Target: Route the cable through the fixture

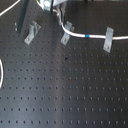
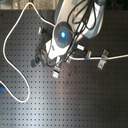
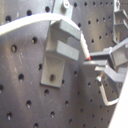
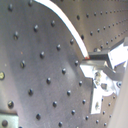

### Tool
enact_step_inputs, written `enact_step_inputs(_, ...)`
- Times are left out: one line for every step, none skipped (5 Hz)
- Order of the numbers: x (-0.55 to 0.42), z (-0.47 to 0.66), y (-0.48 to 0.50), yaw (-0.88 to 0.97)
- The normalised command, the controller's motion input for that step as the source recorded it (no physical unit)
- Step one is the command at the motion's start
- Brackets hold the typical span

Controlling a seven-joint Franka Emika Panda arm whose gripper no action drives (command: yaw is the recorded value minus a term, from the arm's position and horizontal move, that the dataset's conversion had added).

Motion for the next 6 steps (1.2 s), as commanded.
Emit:
enact_step_inputs(-0.028, -0.40, 0.048, 0.13)
enact_step_inputs(0.246, -0.20, -0.082, 0.00)
enact_step_inputs(0.265, -0.12, -0.326, -0.07)
enact_step_inputs(0.125, -0.14, -0.331, -0.11)
enact_step_inputs(-0.179, -0.13, -0.160, -0.11)
enact_step_inputs(-0.201, -0.08, 0.000, -0.11)
